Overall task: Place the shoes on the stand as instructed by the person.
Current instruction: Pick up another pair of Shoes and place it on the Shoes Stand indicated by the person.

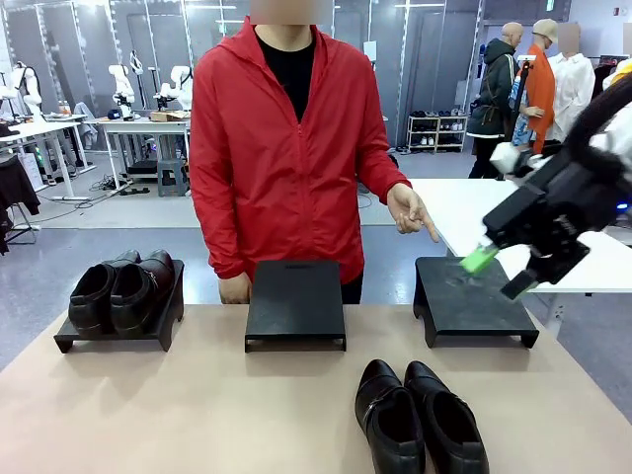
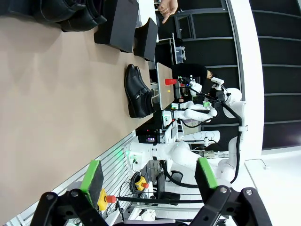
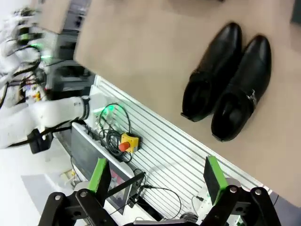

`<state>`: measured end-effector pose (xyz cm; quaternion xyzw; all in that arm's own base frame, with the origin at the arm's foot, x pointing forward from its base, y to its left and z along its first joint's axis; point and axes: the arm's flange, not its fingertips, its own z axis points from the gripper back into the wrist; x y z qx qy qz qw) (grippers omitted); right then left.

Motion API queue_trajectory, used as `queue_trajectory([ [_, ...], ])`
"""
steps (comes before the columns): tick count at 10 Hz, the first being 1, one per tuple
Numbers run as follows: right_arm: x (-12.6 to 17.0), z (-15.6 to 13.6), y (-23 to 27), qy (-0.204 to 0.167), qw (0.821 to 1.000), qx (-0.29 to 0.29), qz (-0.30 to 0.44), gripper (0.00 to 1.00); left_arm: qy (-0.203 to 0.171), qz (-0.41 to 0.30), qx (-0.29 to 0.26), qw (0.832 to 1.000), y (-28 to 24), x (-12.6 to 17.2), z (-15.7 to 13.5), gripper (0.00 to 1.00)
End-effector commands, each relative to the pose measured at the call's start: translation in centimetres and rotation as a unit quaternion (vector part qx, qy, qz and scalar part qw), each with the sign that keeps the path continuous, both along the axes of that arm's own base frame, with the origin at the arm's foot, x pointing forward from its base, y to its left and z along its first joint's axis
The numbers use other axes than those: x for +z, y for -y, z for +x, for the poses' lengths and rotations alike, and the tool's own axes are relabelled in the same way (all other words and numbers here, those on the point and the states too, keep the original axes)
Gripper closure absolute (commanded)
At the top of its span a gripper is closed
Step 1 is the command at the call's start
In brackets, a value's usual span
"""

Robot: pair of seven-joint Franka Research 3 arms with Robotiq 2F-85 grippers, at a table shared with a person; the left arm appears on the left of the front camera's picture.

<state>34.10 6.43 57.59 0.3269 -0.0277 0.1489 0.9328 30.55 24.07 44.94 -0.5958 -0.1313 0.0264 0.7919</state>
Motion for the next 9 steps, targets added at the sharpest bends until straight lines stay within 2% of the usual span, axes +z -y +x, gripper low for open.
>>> queue_trajectory([
  [1,-2.1,0.3,-3.1,-0.02,0.997,-0.044,-0.061,0.0,0.005,-0.001,-0.005,1.0,0.2,0.2,-0.4,0.0],
  [4,-6.4,0.1,-8.1,-0.029,0.983,-0.106,-0.148,0.0,0.005,-0.001,-0.005,1.0,0.2,0.2,-0.4,0.0],
  [6,-9.3,0.5,-9.4,-0.04,0.978,-0.102,-0.176,0.0,0.005,-0.001,-0.005,1.0,0.2,0.2,-0.4,0.0],
  [9,-13.8,1.1,-11.3,-0.037,0.967,-0.11,-0.227,0.0,0.005,-0.001,-0.005,1.0,0.2,0.2,-0.4,0.0],
])
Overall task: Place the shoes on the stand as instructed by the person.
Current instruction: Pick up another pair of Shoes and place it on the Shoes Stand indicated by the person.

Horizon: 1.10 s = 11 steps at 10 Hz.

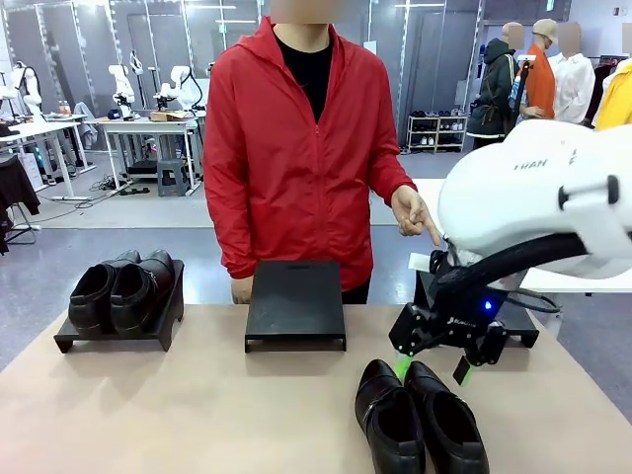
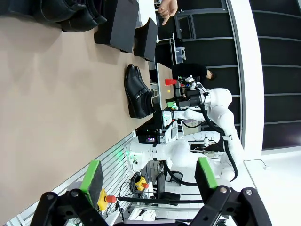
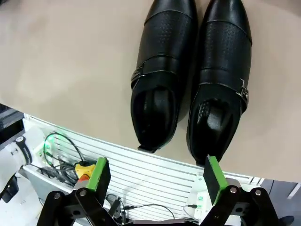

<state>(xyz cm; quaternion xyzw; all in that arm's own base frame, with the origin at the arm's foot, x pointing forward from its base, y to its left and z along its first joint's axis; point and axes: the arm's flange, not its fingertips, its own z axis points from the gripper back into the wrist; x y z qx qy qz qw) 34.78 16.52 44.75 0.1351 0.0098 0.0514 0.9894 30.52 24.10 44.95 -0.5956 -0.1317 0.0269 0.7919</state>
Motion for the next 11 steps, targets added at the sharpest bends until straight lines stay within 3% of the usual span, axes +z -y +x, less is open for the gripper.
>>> queue_trajectory([
  [1,-2.4,0.4,-2.0,0.011,0.999,-0.017,-0.044,0.0,0.005,-0.001,-0.006,1.0,0.2,0.2,-0.4,0.0],
  [11,-9.4,0.9,-4.4,-0.004,0.994,-0.003,-0.112,0.0,0.005,-0.001,-0.006,1.0,0.2,0.2,-0.4,0.0],
])
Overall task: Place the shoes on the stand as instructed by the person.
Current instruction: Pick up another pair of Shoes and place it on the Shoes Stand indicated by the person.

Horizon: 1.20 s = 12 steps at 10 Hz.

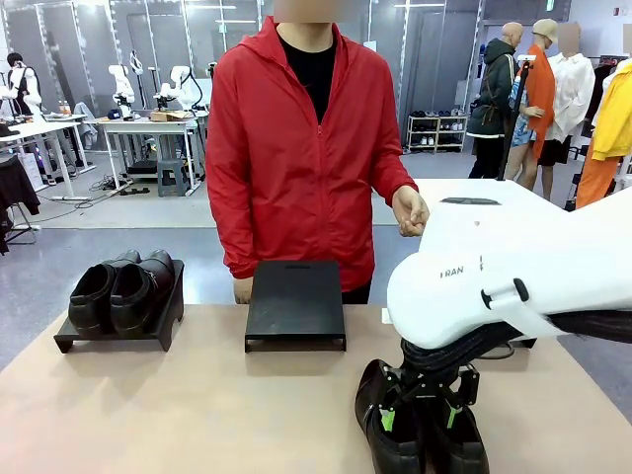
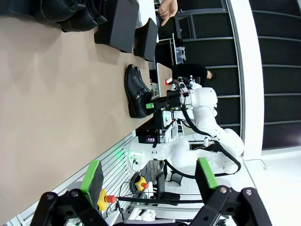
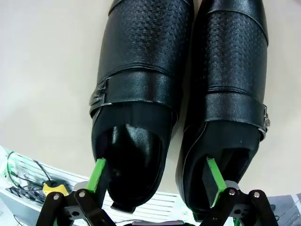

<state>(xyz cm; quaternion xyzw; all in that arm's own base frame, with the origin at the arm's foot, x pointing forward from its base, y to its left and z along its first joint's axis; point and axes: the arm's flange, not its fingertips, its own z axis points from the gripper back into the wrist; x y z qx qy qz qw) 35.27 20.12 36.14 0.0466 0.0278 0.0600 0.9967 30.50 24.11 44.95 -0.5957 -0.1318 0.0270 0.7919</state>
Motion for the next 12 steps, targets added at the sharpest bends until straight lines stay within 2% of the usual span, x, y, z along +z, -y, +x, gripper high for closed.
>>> queue_trajectory([
  [1,-1.3,0.6,-0.8,0.008,0.999,-0.011,-0.029,0.0,0.005,-0.001,-0.006,1.0,0.2,0.2,-0.4,0.0],
  [2,-1.4,0.8,-0.6,0.006,1.0,-0.012,-0.028,0.0,0.005,-0.001,-0.006,1.0,0.2,0.2,-0.4,0.0],
  [3,-1.2,0.8,-0.3,0.006,1.0,-0.007,-0.028,0.07,0.005,-0.001,-0.006,1.0,0.2,0.2,-0.4,0.0],
  [4,-1.4,0.8,-0.3,-0.002,1.0,0.008,-0.027,0.57,0.005,-0.001,-0.006,1.0,0.2,0.2,-0.4,0.0],
  [5,-1.5,0.8,-0.3,-0.005,1.0,0.008,-0.029,0.67,0.005,-0.001,-0.006,1.0,0.2,0.2,-0.4,0.0],
  [6,-1.8,0.9,-0.3,-0.008,0.999,0.006,-0.033,1.0,0.005,-0.001,-0.006,1.0,0.2,0.2,-0.4,0.0],
  [8,-2.1,1.0,-0.5,-0.008,0.999,0.005,-0.034,1.0,0.005,-0.001,-0.006,1.0,0.2,0.2,-0.4,0.0],
  [9,-2.5,1.1,-0.6,-0.012,0.999,0.004,-0.038,0.86,0.005,-0.001,-0.006,1.0,0.2,0.2,-0.4,0.0],
  [10,-2.6,1.1,-0.6,-0.013,0.999,0.003,-0.041,0.96,0.005,-0.001,-0.006,1.0,0.2,0.2,-0.4,0.0],
  [11,-2.8,1.1,-0.7,-0.013,0.999,0.002,-0.042,1.0,0.005,-0.001,-0.006,1.0,0.2,0.2,-0.4,0.0],
  [12,-2.7,1.1,-0.6,-0.012,0.999,0.001,-0.04,1.0,0.005,-0.001,-0.006,1.0,0.2,0.2,-0.4,0.0],
])
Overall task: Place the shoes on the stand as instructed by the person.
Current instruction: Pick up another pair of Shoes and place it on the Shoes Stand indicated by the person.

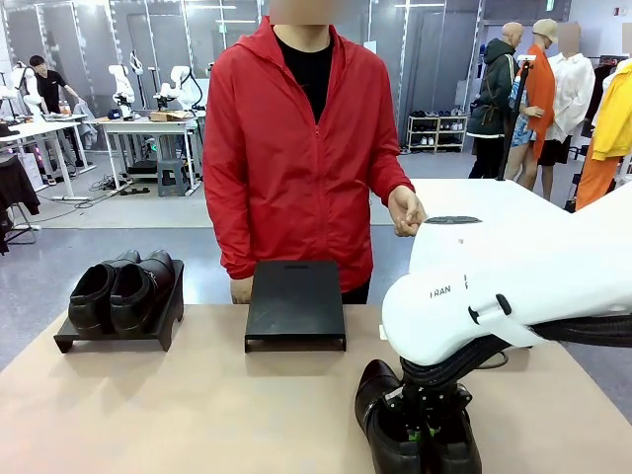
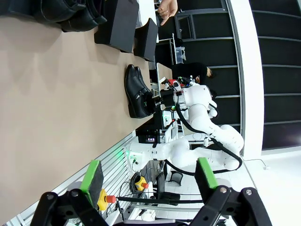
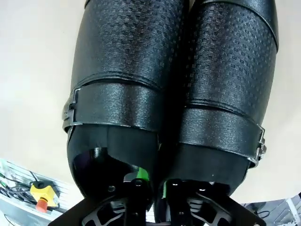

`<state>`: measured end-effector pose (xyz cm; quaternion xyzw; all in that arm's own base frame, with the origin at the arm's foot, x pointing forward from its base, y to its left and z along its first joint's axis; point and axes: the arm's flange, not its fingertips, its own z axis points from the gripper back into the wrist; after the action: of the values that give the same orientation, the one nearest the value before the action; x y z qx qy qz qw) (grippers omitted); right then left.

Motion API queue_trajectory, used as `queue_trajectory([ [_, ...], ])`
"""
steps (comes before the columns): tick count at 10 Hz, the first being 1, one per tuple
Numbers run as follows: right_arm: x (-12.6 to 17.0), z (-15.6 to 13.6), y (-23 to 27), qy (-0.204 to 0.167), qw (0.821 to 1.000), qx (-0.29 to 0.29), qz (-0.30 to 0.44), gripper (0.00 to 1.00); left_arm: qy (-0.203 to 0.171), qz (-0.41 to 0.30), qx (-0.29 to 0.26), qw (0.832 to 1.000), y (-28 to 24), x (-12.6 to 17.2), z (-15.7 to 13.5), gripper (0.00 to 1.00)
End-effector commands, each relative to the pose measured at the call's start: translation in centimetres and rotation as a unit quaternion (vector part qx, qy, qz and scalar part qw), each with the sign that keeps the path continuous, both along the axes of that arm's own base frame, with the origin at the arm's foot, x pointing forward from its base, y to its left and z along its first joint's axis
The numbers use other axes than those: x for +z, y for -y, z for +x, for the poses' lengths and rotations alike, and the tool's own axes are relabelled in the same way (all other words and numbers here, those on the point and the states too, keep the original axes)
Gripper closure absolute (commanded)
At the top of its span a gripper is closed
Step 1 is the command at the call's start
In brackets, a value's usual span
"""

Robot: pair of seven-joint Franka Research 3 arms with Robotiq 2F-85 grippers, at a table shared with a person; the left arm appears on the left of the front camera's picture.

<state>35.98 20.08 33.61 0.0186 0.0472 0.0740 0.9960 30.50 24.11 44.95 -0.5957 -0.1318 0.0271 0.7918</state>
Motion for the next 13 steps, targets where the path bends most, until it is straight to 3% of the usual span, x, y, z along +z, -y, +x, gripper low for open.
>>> queue_trajectory([
  [1,0.1,0.4,-0.4,0.006,1.0,-0.015,-0.011,1.0,0.005,-0.001,-0.006,1.0,0.2,0.2,-0.4,0.0],
  [4,1.7,0.0,0.2,0.014,1.0,-0.01,-0.006,1.0,0.005,-0.001,-0.006,1.0,0.2,0.2,-0.4,0.0],
  [8,10.6,0.7,4.8,0.091,0.994,-0.009,0.054,0.96,0.005,-0.001,-0.006,1.0,0.2,0.2,-0.4,0.0],
  [11,14.7,4.2,9.3,0.149,0.986,-0.028,0.074,0.96,0.005,-0.001,-0.006,1.0,0.2,0.2,-0.4,0.0],
  [13,15.8,6.4,12.0,0.161,0.983,-0.037,0.085,0.96,0.005,-0.001,-0.006,1.0,0.2,0.2,-0.4,0.0],
])
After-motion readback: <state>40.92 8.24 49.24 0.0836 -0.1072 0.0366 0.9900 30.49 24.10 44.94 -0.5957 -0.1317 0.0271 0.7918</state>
